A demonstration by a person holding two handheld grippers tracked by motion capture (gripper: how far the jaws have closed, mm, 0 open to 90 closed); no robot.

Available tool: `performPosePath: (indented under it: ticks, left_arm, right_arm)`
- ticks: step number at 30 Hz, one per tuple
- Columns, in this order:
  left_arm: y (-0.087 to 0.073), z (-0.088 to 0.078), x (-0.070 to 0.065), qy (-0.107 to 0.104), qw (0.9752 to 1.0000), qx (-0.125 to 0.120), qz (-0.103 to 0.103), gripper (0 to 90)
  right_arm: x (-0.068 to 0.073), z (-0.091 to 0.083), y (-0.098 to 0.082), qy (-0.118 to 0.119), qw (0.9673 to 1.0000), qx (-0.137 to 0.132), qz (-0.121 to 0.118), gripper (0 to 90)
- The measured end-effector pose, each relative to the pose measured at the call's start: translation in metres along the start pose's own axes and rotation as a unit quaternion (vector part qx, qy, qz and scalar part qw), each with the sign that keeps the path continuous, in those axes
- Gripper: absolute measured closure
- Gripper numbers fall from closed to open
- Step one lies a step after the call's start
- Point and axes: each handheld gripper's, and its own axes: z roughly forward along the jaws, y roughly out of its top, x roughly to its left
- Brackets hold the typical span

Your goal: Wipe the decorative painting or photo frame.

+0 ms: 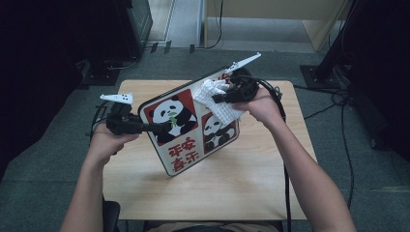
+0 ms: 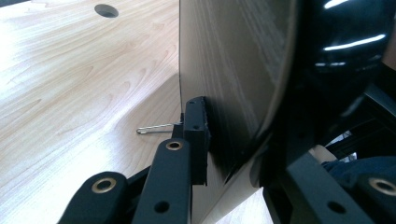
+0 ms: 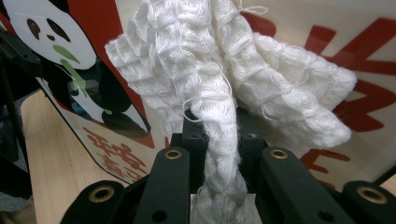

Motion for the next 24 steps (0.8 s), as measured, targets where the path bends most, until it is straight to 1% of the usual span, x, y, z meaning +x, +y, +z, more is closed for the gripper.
performPosePath:
  ticks: [3,11,16,20,24]
  left_arm:
    - [0.0,0.0,0.0,0.0,1.0,0.0,0.0,76.8]
    - [0.0,0.0,0.001,-0.003,1.0,-0.001,0.0,76.7]
    - [0.0,0.0,0.001,-0.003,1.0,-0.002,0.0,76.7]
    - [-0.001,0.0,0.001,-0.004,1.0,-0.002,0.0,76.7]
    - [0.0,0.0,0.001,-0.005,1.0,-0.002,0.0,76.6]
  right_arm:
    - [0.0,0.001,-0.004,-0.001,1.0,-0.007,-0.005,79.8]
    - [-0.001,0.006,-0.012,0.005,1.0,-0.005,-0.001,79.8]
    - [-0.003,0.01,-0.02,0.006,1.0,-0.003,0.002,79.8]
    - [-0.003,0.012,-0.025,0.0,1.0,-0.006,-0.001,79.8]
    - [-0.003,0.015,-0.029,0.0,1.0,0.0,0.001,79.8]
